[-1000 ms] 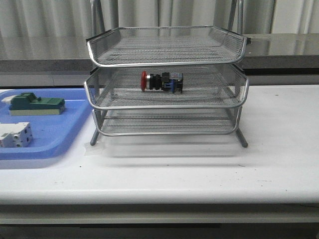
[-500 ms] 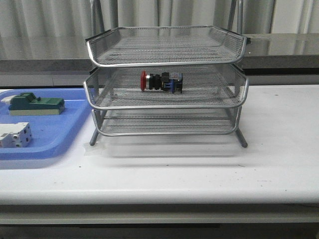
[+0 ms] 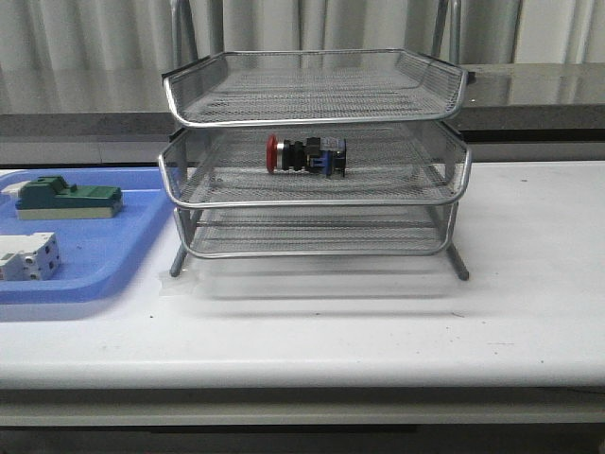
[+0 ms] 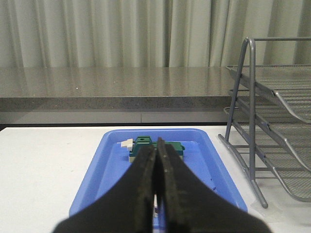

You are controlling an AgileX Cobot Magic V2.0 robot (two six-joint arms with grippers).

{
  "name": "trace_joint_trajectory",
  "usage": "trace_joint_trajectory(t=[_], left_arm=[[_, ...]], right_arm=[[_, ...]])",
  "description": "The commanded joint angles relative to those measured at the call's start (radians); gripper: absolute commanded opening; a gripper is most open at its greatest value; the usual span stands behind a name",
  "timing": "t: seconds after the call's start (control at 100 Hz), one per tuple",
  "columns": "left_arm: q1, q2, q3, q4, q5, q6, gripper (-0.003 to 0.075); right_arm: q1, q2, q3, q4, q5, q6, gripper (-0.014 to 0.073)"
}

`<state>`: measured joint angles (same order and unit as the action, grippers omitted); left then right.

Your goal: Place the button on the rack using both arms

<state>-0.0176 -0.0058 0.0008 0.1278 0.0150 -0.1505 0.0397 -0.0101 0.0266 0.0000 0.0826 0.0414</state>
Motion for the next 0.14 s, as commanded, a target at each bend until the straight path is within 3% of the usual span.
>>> trace_joint_trajectory(t=[0.0,0.13], left_arm=[[0.0,-0.031,0.047,-0.001,-0.081,-0.01,-0.002],[0.0,-0.031,0.047,-0.001,-0.081,-0.01,-0.002]], right_arm=[[-0.007,-0.022,-0.013,0.0,-0.088,-0.007,-0.006],[-0.007,-0.022,-0.013,0.0,-0.088,-0.007,-0.006]])
